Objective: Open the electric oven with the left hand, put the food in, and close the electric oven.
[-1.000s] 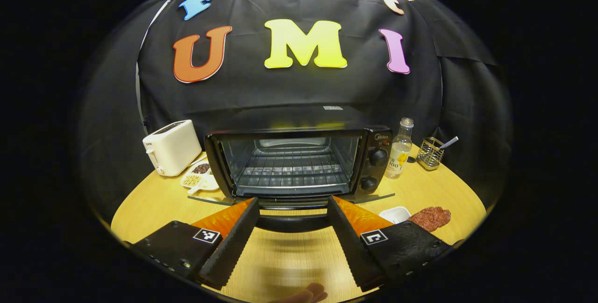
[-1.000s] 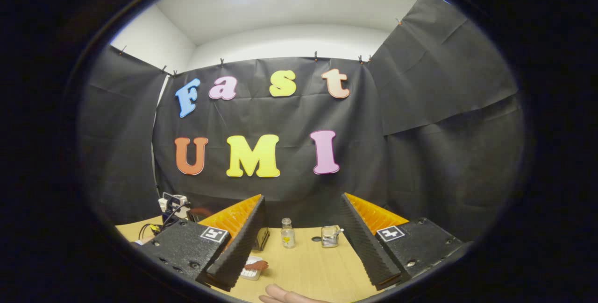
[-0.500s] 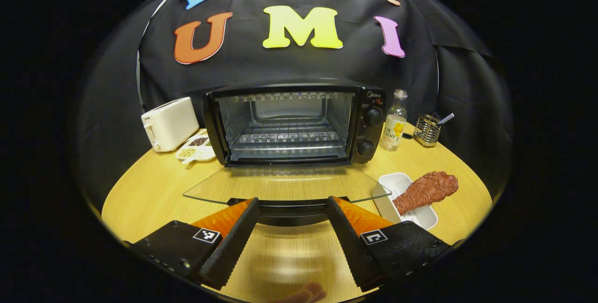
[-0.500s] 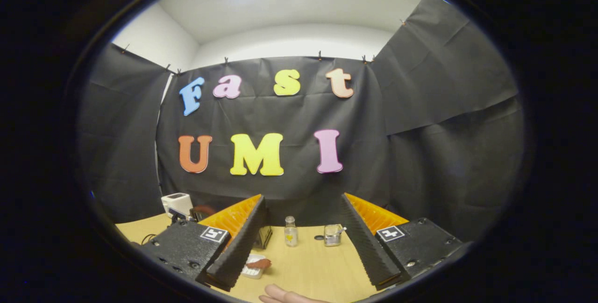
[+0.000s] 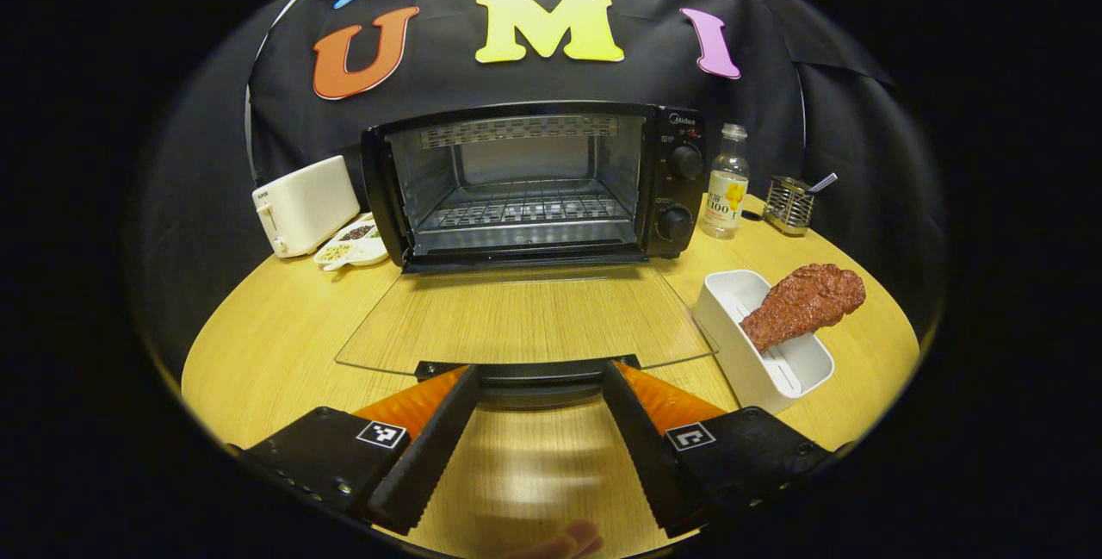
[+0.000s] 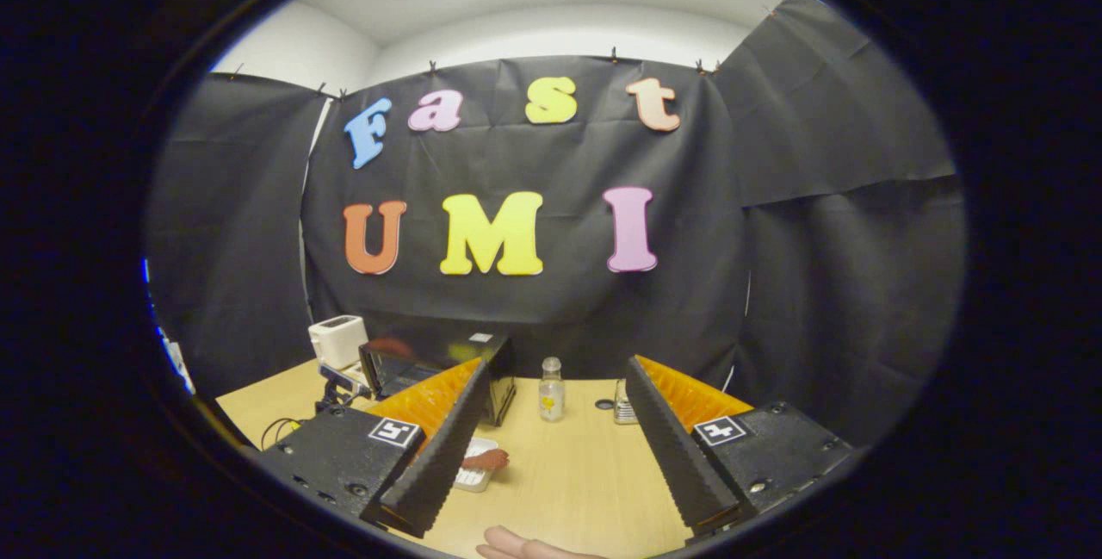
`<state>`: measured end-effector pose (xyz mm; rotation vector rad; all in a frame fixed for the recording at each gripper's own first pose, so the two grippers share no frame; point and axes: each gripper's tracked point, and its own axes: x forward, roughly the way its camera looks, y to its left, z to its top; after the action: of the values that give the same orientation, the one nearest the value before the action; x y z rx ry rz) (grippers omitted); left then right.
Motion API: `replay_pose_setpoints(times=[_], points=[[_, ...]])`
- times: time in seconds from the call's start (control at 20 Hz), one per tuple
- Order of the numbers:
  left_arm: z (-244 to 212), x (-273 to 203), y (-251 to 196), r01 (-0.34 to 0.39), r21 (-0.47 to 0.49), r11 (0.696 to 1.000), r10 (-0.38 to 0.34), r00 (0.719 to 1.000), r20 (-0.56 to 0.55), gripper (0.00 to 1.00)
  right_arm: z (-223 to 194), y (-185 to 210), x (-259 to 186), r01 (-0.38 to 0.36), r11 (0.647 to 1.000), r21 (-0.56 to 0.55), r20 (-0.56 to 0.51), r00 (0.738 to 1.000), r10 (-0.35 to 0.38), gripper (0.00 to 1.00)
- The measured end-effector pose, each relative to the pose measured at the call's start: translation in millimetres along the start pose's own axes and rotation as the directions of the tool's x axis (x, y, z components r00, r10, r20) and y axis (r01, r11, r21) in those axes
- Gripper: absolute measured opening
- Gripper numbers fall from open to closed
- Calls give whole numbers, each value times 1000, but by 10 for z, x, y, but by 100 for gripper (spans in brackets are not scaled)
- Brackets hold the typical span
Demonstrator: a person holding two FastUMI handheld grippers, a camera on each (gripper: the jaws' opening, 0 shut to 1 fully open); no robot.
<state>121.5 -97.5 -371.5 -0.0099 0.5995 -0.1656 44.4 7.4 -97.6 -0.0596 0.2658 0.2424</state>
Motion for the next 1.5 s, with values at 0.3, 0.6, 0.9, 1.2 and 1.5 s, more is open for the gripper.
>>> replay_pose_setpoints(times=[0.3,0.6,0.9,1.2,1.5], points=[[812,-698,-75,24,-15,1000,-20,980,197,93,-564,96,627,-98,995,32,-200,974,102,100],[1563,-1504,-12,5,-22,1000,4,914,406,96,-1418,203,1370,-157,977,144,-416,886,203,96],[1789,-2113,0,-48,9,999,37,864,502,96,-2169,355,1790,-186,951,248,-583,755,300,97],[1794,-2416,4,-73,6,997,59,845,531,95,-2599,634,1894,-171,865,472,-622,631,464,69],[1684,-2397,35,-83,30,996,58,870,489,95,-2808,959,1800,-114,738,665,-592,521,614,13]])
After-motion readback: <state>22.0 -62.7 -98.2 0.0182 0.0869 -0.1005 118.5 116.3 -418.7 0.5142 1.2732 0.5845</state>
